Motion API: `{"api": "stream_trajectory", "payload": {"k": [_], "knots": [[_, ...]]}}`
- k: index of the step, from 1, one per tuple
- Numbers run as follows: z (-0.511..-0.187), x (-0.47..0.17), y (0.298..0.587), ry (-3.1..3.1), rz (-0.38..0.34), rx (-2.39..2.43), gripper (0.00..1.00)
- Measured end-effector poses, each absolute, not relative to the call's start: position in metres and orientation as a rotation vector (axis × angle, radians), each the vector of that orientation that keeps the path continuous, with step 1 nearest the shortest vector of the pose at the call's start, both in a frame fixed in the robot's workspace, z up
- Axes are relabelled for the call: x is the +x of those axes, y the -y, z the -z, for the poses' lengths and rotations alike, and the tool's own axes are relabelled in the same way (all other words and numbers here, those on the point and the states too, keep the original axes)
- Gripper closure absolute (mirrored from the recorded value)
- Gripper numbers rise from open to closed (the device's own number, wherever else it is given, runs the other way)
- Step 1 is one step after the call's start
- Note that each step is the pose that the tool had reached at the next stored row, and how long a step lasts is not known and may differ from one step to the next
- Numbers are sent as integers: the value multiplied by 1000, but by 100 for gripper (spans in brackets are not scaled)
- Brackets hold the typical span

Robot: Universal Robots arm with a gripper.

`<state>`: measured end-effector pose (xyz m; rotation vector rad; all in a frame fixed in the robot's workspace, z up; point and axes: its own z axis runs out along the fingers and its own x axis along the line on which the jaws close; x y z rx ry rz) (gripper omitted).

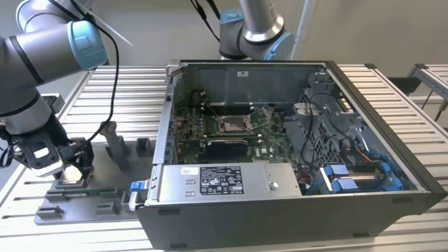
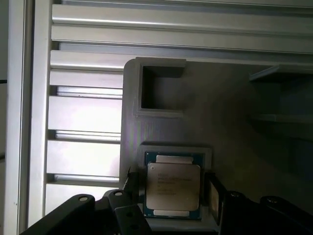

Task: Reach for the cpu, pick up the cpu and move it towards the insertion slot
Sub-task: 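Pick up the cpu and move it towards the insertion slot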

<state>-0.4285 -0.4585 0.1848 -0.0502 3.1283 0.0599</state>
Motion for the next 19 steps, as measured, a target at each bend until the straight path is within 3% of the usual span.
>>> {"api": "stream_trajectory", "payload": {"k": [5, 6, 19], "knots": [[-185, -429, 459, -3128, -60, -50, 0], [-185, -429, 459, -3128, -59, -50, 100], [-186, -429, 458, -3128, -59, -50, 100]]}}
